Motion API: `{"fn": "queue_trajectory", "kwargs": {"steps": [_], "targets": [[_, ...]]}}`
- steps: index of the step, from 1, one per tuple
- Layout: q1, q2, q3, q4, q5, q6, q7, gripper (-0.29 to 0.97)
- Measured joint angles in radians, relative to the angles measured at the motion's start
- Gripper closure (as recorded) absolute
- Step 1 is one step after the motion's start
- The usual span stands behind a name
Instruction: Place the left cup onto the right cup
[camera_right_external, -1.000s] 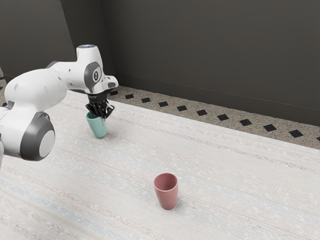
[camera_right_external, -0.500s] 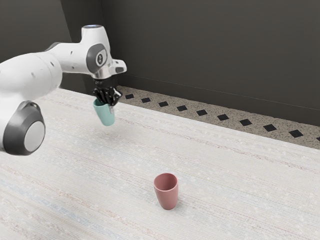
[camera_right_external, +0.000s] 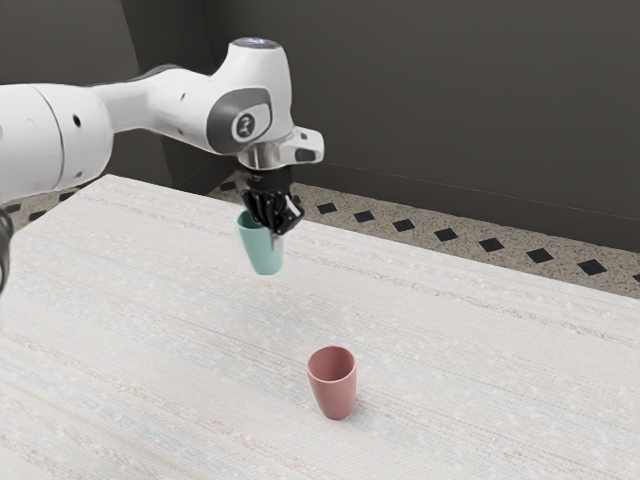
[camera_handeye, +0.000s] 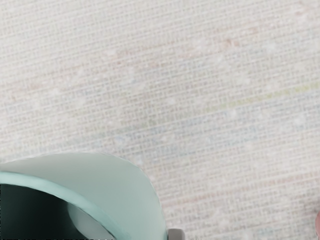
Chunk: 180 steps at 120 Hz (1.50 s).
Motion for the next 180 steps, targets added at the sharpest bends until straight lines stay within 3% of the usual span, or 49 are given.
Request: {"fn": "queue_trajectory", "kwargs": {"steps": [30,89,133,180], "targets": [[-0.074,-0.086,-0.017,-0.149,0.012,0.064,-0.073,0.78],[-0.159,-0.140,-0.086,-0.246,0.009,0.139,-0.193,0.78],[-0.180,-0.170,-0.143,-0.296,0.002,0.164,-0.266,0.78],[-0.179,-0.203,-0.147,-0.366,-0.002,0.190,-0.323,0.78]]}}
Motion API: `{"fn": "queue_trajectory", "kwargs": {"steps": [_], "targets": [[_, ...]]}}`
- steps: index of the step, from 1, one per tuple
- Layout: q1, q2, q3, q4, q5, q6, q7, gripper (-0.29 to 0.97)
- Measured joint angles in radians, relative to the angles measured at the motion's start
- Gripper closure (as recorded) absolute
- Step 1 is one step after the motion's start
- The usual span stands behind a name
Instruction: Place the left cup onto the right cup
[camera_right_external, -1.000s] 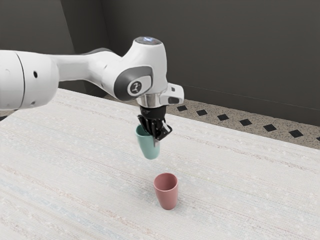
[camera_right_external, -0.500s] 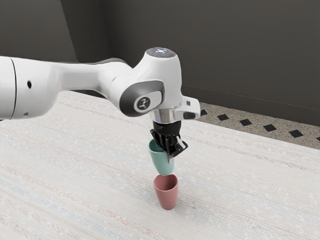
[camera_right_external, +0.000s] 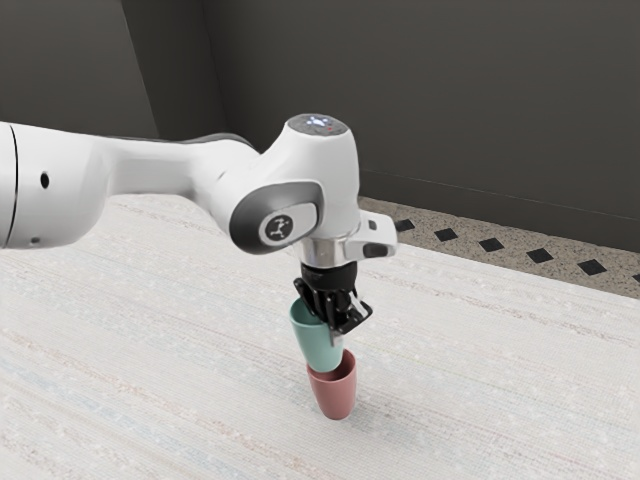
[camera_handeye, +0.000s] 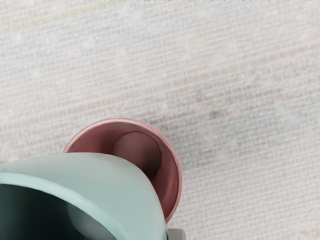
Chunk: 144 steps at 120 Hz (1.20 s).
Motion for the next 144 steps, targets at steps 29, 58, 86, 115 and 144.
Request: {"fn": "queue_trajectory", "kwargs": {"steps": [29,58,86,115,144], "targets": [[-0.001,0.000,0.000,0.001,0.001,0.012,-0.021,0.78],[-0.003,0.003,0.000,0.001,0.000,0.016,-0.036,0.78],[-0.006,0.014,0.000,0.001,-0.001,0.034,-0.046,0.78],[-0.006,0.019,0.000,0.001,0.000,0.048,-0.056,0.78],[-0.006,0.027,0.000,0.001,-0.001,0.052,-0.064,0.78]]}}
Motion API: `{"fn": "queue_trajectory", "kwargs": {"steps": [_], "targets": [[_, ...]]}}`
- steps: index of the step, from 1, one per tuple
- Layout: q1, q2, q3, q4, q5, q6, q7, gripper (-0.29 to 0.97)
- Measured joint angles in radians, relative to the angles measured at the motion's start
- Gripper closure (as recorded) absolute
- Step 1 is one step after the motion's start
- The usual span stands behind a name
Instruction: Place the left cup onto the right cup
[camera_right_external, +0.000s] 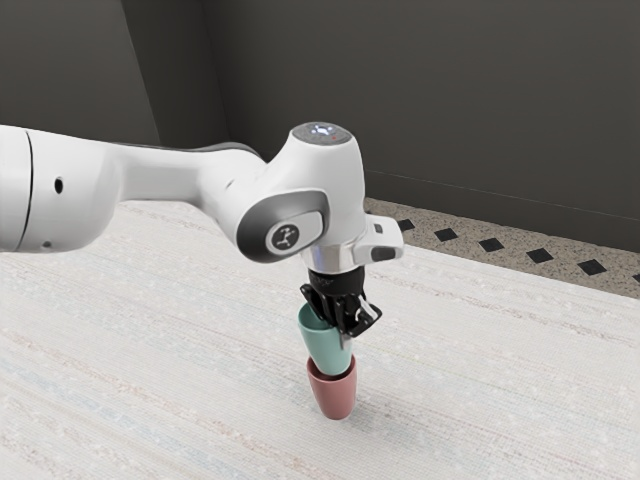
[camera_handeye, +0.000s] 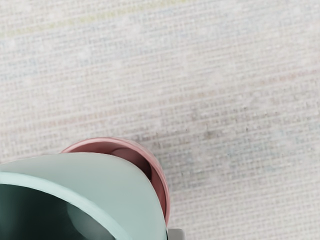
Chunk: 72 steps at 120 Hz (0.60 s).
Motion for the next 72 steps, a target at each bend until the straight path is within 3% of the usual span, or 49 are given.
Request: {"fn": "queue_trajectory", "kwargs": {"steps": [72], "targets": [[0.000,0.009,0.000,-0.002,0.000,0.002,-0.016,0.76]]}}
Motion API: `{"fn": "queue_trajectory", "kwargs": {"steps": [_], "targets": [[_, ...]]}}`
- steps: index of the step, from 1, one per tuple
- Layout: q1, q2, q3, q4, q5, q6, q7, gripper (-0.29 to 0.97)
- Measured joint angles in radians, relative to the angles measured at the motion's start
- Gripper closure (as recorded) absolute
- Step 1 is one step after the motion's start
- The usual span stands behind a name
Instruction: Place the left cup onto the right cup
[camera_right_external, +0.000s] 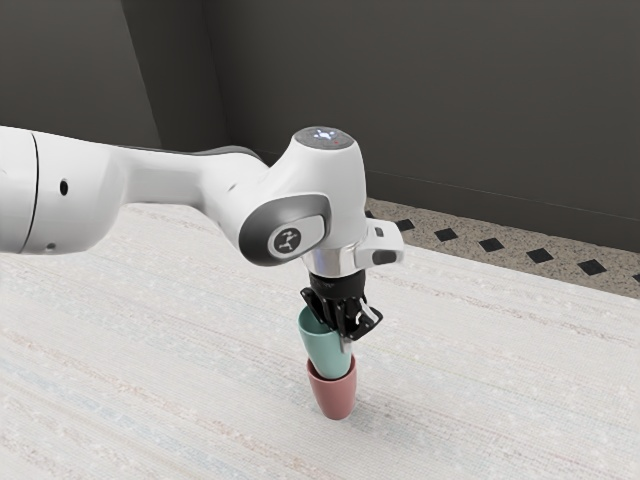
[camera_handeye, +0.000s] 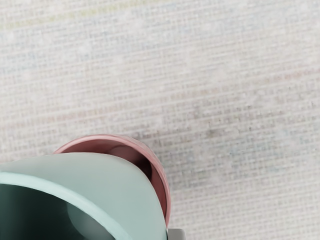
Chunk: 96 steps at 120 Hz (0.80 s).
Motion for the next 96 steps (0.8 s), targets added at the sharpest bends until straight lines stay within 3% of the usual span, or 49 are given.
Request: {"fn": "queue_trajectory", "kwargs": {"steps": [24,40,63,96], "targets": [[0.000,0.001,0.000,0.000,-0.005,0.000,0.000,0.38],[0.000,0.001,0.000,0.000,-0.005,0.000,-0.002,0.21],[0.001,0.000,0.000,0.000,-0.004,-0.002,-0.005,0.10],[0.002,-0.036,0.000,0.005,-0.004,-0.046,-0.017,0.05]]}}
